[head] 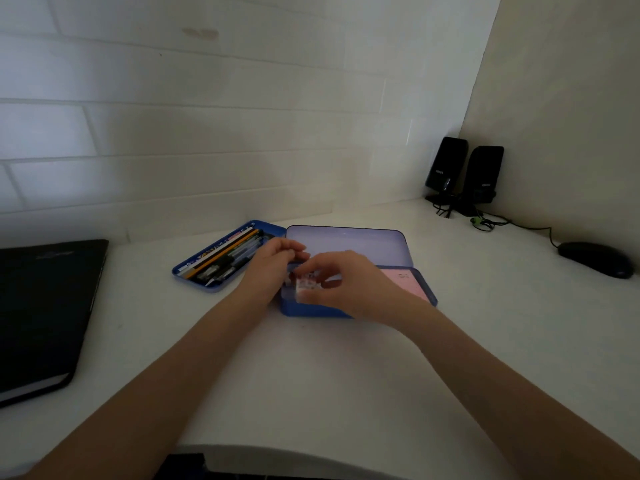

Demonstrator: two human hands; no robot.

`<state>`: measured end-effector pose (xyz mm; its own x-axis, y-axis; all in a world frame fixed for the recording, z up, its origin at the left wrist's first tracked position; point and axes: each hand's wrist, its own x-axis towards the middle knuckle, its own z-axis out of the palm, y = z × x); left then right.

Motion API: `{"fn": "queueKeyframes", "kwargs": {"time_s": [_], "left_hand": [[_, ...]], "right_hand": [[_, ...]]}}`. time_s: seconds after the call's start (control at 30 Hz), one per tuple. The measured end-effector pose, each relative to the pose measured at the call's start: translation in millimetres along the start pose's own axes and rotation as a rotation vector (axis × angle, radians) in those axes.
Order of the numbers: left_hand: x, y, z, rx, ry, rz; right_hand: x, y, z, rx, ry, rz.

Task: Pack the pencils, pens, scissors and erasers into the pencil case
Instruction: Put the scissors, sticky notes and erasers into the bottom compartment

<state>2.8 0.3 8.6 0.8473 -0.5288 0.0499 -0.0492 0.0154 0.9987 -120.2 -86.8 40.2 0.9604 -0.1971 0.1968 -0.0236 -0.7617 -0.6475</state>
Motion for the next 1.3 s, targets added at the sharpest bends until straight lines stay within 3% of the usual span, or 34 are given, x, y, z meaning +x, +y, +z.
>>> {"fn": "queueKeyframes", "kwargs": {"time_s": [0.2,0.47,0.6,1.0,1.17,1.23,1.3], "left_hand": [[-1.5,-0.1,3.3,-0.018,0.0,0.019],[-1.1,-0.3,4.1,-0.006,0.01,0.012],[-1.1,-0.4,3.8,-0.012,0.016,0.003],[-4.4,1.3,3.7,0.008,0.013,0.015],[-6.4,2.4,3.5,0.011,0.014,0.022],[-5.6,1.8,4.7,0.007,0.043,0.028],[-5.0,0.7,4.1,0.056,0.107,0.059]], "right_hand": [[5.1,2.9,22.2,0.035,0.073,-0.02],[8.4,5.3,18.7,-0.076,0.017,0.006],[10.8,6.8,20.6,0.013,0.106,0.072],[4.3,10.5,13.2,0.347,0.126,0.109],[2.8,9.1,16.3,0.202,0.128,0.065],[1.8,7.2,12.7,0.356,0.118,0.106],[1.9,8.6,2.0,0.451,0.222,0.161]]}}
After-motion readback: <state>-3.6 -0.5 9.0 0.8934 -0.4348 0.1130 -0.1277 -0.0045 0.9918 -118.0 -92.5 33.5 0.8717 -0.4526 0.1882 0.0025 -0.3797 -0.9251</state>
